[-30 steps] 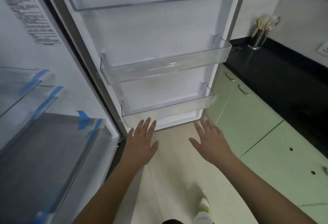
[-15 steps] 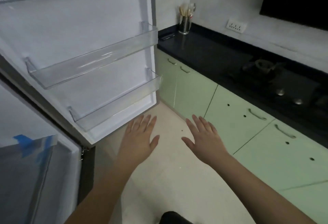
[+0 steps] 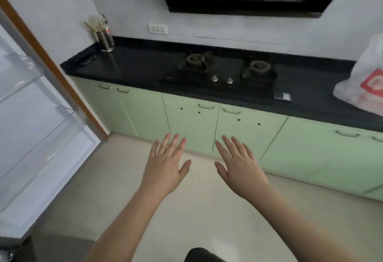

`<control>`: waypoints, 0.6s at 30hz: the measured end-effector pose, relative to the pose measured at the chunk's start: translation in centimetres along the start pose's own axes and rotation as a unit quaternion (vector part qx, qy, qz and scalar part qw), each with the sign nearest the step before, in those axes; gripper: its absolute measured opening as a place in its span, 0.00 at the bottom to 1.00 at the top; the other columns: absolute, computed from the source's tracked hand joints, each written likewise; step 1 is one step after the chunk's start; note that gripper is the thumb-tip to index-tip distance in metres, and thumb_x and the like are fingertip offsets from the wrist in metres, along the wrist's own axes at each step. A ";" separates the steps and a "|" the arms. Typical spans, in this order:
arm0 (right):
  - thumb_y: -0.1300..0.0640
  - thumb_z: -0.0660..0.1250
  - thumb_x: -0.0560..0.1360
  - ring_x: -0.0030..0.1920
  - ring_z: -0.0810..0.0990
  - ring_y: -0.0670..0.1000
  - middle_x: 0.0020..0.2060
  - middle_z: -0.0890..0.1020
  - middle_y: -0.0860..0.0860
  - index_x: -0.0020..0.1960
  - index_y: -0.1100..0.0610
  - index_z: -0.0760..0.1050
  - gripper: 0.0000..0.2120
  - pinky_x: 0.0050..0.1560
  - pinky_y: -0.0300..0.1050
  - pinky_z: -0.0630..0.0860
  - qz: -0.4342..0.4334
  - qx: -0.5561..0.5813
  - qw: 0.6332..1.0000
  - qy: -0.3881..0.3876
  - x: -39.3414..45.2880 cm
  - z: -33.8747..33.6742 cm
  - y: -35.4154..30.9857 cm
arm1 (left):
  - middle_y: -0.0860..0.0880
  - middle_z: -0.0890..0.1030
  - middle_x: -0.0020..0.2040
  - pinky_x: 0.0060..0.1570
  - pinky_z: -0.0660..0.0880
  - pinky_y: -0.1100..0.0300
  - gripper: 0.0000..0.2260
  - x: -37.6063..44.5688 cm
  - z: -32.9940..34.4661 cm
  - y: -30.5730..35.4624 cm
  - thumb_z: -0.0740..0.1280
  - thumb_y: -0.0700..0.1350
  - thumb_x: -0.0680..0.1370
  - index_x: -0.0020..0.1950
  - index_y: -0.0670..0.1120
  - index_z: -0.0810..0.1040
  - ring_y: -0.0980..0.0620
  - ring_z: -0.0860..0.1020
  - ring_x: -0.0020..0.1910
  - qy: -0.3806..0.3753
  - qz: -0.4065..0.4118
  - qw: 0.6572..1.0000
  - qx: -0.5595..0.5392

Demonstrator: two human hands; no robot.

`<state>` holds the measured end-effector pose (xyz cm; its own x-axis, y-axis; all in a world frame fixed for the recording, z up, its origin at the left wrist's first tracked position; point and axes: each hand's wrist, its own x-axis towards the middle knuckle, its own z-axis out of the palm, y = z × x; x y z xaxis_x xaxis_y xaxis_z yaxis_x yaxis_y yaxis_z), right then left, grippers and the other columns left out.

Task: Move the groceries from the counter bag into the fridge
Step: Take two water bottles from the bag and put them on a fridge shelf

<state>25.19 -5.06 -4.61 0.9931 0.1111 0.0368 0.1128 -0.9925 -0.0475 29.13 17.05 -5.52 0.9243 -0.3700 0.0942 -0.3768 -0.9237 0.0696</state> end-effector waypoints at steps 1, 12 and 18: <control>0.42 0.47 0.78 0.72 0.66 0.59 0.73 0.67 0.54 0.74 0.54 0.64 0.29 0.70 0.57 0.63 0.016 0.003 1.000 0.004 -1.3 -0.1 1.5 | 0.48 0.63 0.77 0.73 0.51 0.48 0.29 0.3 0.3 2.1 0.49 0.61 0.79 0.77 0.50 0.61 0.46 0.59 0.77 -0.002 0.022 1.000 -0.004; 0.44 0.48 0.77 0.72 0.66 0.59 0.73 0.68 0.54 0.74 0.53 0.65 0.28 0.70 0.56 0.64 0.156 0.023 0.987 0.015 -10.8 -0.4 12.4 | 0.51 0.56 0.79 0.74 0.50 0.48 0.30 2.7 2.0 16.9 0.44 0.62 0.79 0.79 0.51 0.54 0.47 0.54 0.78 -0.042 0.163 0.986 -0.009; 0.43 0.47 0.77 0.73 0.65 0.58 0.73 0.67 0.54 0.74 0.55 0.65 0.29 0.70 0.56 0.63 0.224 0.028 0.974 0.023 -13.0 -0.7 16.7 | 0.49 0.62 0.78 0.72 0.47 0.48 0.28 5.3 1.9 22.1 0.48 0.61 0.80 0.78 0.50 0.59 0.46 0.58 0.77 -0.039 0.229 0.972 0.023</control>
<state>14.15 -23.09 -5.21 0.9408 -0.3362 0.0440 -0.3289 -0.9364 -0.1227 25.85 -5.52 -5.40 0.6622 -0.7488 0.0283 -0.7489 -0.6626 -0.0071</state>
